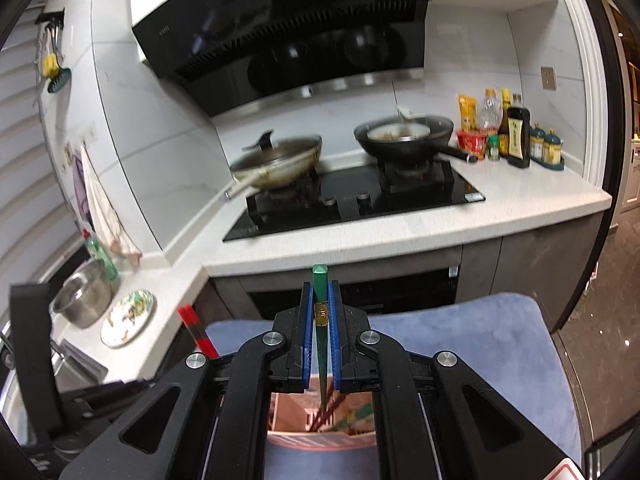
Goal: Organize utensils
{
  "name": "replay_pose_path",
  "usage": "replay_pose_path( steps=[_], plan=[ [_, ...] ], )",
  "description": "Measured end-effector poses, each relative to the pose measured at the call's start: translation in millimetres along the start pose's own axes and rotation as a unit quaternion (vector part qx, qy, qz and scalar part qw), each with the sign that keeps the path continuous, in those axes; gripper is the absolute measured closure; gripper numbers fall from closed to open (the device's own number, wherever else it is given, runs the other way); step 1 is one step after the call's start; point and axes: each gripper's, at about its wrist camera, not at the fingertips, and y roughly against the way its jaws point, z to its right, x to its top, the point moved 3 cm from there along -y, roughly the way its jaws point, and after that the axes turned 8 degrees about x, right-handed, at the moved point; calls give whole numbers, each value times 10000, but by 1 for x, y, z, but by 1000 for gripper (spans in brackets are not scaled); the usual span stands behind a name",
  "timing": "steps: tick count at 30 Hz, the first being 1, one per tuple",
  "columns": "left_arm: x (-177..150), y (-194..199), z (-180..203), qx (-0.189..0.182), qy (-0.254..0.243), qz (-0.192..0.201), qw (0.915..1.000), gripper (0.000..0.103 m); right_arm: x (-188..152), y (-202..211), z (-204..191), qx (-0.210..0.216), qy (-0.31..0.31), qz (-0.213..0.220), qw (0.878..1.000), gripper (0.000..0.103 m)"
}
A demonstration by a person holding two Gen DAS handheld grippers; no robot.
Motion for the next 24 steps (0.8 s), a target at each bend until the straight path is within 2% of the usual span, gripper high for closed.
replay_pose_path(
  steps=[1,3,4,5,7,16,24],
  plan=[
    [0,0,0,-6,7,18,10000,101,-2,-2,1,-5,-16,-57,10000,95],
    [-1,1,1,29,4,41,10000,96,-7,-3,4,-85,-13,-75,9999,87],
    [-1,2,1,77,0,68,9999,87,-7,-2,6,-99,-19,-78,9999,84],
    [-1,3,1,127,-11,97,9999,77,-8,-1,7,-101,-38,-81,9999,77],
    [-2,6,2,267,-53,185,9995,64,-9,4,9,-116,-71,-43,9999,72],
    [-10,30,9,502,-254,400,9976,63,-22,26,8,-92,-9,-145,9999,68],
    [-32,56,14,760,-453,586,9943,63,-54,50,1,-112,98,-348,9993,67]
  ],
)
